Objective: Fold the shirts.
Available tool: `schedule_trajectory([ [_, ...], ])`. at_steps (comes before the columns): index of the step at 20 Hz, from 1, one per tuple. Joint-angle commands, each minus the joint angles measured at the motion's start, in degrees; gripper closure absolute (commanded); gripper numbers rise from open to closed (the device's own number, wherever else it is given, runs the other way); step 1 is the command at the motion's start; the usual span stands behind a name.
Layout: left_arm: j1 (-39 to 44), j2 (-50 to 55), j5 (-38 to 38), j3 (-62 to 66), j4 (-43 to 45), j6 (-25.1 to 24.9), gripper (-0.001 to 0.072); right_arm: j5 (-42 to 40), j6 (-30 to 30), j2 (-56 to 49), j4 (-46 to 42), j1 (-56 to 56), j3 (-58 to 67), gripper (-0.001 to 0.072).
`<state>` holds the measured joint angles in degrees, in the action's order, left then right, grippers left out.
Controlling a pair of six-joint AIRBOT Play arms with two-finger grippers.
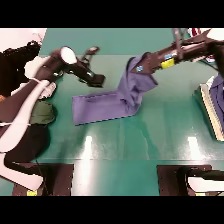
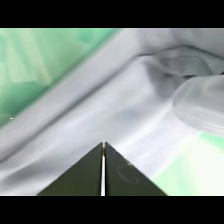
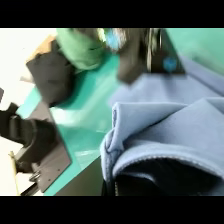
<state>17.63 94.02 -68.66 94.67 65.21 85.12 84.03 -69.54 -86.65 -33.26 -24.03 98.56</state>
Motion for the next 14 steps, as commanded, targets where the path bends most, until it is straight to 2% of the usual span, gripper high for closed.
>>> schedule_trajectory([
  [1,-7.85,-6.86,-4.59,0.09,3.26,-1.64,0.0682,-4.55,4.55,-5.57,3.78,-8.22,0.66,0.0697],
  [3,-12.00,-10.49,-5.07,0.07,3.72,-1.64,0.0681,-8.72,7.37,-12.11,3.58,-15.41,5.20,0.0675],
  [4,-13.73,-12.02,-5.33,0.09,3.72,-1.62,0.0681,-11.93,8.59,-15.93,3.28,-19.04,8.41,0.0509],
  [5,-15.32,-13.40,-5.75,0.09,3.69,-1.60,0.0681,-15.28,8.66,-19.37,3.15,-21.86,11.50,0.0278],
  [6,-16.85,-14.67,-6.43,0.09,3.69,-1.60,0.0681,-16.98,8.66,-22.77,3.19,-24.06,14.99,0.0115],
  [7,-18.18,-15.80,-7.52,0.07,3.72,-1.62,0.0681,-16.70,8.52,-25.31,3.15,-25.18,18.34,0.0117],
  [9,-20.68,-17.97,-10.36,0.07,3.69,-2.21,0.0681,-14.19,7.91,-26.75,1.92,-24.85,21.24,0.0207],
  [14,-22.51,-20.70,-15.87,0.00,3.56,-3.06,0.0681,-8.52,1.57,-16.85,-13.55,-15.15,5.84,0.0209],
])
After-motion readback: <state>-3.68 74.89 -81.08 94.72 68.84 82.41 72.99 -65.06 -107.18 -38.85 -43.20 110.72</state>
